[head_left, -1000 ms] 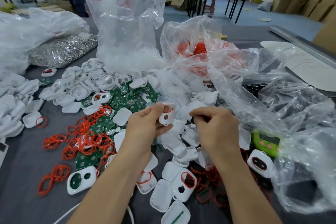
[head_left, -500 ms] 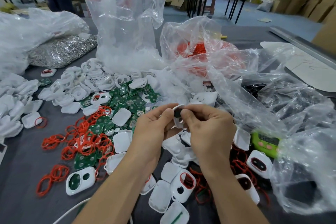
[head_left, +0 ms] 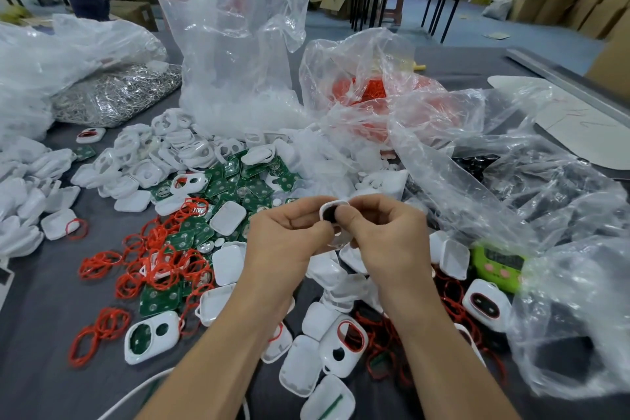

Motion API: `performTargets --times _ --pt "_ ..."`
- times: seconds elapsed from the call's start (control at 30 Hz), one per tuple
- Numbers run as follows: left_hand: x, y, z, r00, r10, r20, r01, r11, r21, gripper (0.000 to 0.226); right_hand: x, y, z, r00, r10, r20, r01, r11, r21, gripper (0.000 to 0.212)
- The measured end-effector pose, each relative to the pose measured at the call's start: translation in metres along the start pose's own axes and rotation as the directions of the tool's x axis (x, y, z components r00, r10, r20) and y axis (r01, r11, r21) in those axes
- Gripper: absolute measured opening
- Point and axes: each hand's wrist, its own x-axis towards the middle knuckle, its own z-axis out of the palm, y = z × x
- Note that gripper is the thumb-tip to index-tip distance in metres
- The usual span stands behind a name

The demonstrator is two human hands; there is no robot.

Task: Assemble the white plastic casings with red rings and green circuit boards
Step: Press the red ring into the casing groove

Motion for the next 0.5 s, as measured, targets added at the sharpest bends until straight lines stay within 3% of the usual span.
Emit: performTargets --times 0.1,0.23,0.33,0.5 --pt "-0.0020 0.0002 0.0011 0.999 0.035 -0.014 -0.034 0.994 0.109 0.040 0.0002 -0.0012 -0.0041 0.999 0.001 0.052 0.000 1.000 -0.019 0.014" --pt "-0.0001 -0.0007 -0.0008 0.994 0.108 -0.021 -0.095 0.939 0.332 0.034 -0.0043 -0.0014 -0.0014 0.998 -0.060 0.008 0.061 0.994 -0.096 0.017" --pt "-0.0003 0.0001 -0.0017 0.994 0.099 -0.043 -0.079 0.941 0.330 0.031 -0.0036 -0.0008 -0.0018 0.998 -0.049 0.040 0.053 0.990 -0.128 0.018" --pt "0.0024 0.0030 -0.0081 0.998 0.023 -0.053 -0.007 0.962 0.274 0.035 0.0002 -0.0024 -0.0078 0.960 0.091 0.264 -0.116 0.990 0.080 0.023"
